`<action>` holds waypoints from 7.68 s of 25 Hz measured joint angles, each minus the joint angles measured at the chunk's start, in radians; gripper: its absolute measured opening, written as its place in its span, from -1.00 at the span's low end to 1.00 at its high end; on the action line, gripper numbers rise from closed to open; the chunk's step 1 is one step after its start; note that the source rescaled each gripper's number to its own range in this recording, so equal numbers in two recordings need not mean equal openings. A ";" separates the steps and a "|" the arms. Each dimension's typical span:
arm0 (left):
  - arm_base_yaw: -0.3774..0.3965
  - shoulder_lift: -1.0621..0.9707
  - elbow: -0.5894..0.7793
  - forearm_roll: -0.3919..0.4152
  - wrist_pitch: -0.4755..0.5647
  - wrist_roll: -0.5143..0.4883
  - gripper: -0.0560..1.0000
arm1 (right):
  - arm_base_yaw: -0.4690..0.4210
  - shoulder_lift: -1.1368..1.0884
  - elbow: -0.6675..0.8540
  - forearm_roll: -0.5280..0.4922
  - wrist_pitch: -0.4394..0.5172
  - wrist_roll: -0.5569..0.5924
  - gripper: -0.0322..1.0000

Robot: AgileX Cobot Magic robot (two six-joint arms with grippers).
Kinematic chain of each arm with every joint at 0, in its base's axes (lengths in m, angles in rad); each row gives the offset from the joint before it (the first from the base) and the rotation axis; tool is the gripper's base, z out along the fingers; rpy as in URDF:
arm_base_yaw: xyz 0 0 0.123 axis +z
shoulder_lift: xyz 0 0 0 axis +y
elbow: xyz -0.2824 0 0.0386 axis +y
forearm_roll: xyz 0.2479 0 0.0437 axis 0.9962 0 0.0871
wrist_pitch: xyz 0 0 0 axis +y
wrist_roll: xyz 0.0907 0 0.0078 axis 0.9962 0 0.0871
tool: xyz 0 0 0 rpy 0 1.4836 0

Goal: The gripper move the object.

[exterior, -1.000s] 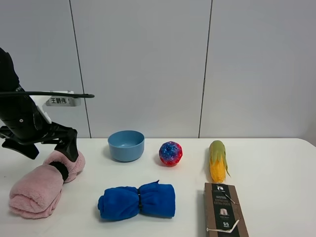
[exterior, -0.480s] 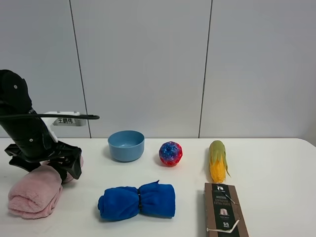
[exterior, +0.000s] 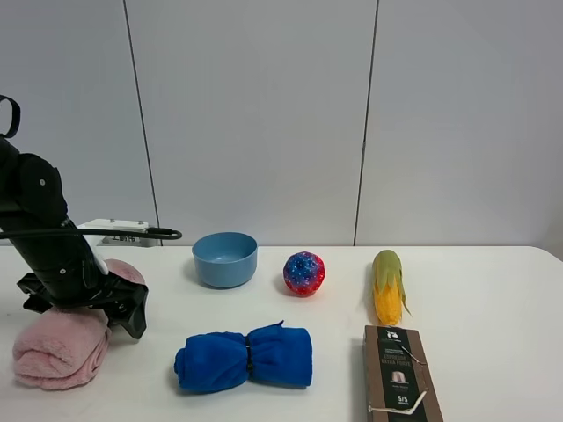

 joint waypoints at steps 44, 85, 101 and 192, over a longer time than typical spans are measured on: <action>-0.327 -0.240 -0.178 0.093 0.332 0.882 -0.89 | 0.000 0.000 0.000 0.000 0.000 0.000 1.00; -0.387 0.097 -0.488 0.038 0.319 0.982 -0.89 | 0.000 0.000 0.000 0.000 0.000 0.000 1.00; -0.387 0.156 -0.488 -0.027 0.248 1.001 -0.89 | 0.000 0.000 0.000 0.000 0.000 0.000 1.00; 0.371 -1.952 0.431 0.156 0.593 -0.214 0.99 | 0.000 0.000 0.000 0.000 0.000 0.000 1.00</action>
